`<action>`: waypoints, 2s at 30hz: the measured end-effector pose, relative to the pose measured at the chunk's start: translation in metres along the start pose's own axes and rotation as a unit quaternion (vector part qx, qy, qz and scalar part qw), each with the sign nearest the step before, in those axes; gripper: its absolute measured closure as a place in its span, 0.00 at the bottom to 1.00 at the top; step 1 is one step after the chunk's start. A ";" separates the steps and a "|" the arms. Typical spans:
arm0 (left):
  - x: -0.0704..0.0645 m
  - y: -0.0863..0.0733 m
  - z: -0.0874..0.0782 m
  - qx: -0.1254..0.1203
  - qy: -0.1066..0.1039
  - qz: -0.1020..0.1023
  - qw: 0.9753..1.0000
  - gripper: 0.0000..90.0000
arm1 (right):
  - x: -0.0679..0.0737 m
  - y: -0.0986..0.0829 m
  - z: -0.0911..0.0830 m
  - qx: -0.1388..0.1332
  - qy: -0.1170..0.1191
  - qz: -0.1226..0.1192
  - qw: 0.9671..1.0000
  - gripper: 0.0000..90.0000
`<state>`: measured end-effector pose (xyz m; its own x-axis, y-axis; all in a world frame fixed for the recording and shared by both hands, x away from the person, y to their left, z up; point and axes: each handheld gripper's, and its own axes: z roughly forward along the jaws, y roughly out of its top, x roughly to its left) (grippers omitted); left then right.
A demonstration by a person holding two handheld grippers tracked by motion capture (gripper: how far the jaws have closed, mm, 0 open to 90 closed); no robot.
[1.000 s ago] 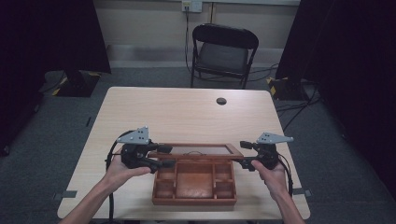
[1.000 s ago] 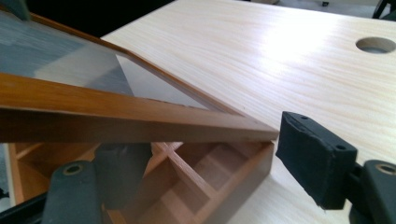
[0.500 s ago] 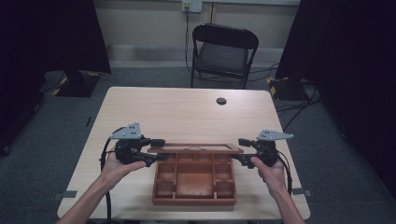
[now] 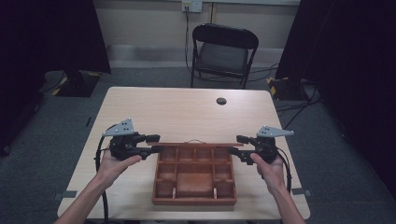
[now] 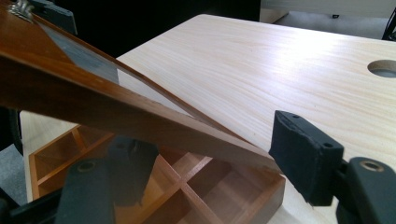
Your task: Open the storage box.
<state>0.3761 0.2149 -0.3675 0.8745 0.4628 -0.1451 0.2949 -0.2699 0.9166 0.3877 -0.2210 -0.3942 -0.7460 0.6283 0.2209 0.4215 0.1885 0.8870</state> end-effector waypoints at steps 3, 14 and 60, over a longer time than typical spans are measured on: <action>0.002 0.001 0.001 -0.001 0.001 -0.002 1.000 0.60 | 0.001 0.002 0.002 -0.004 0.007 -0.001 1.000 0.37; 0.010 0.004 0.003 -0.008 0.005 -0.009 1.000 0.62 | 0.006 0.011 0.007 -0.015 0.009 -0.013 1.000 0.43; 0.044 0.004 0.023 -0.019 -0.002 -0.040 0.999 0.62 | -0.009 0.019 0.026 -0.021 0.012 0.007 1.000 0.50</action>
<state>0.4246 0.2141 -0.3785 0.8506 0.4776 -0.2200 0.3487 -0.1991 0.9158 0.4160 -0.2037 -0.3894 -0.7526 0.6117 0.2437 0.4109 0.1471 0.8997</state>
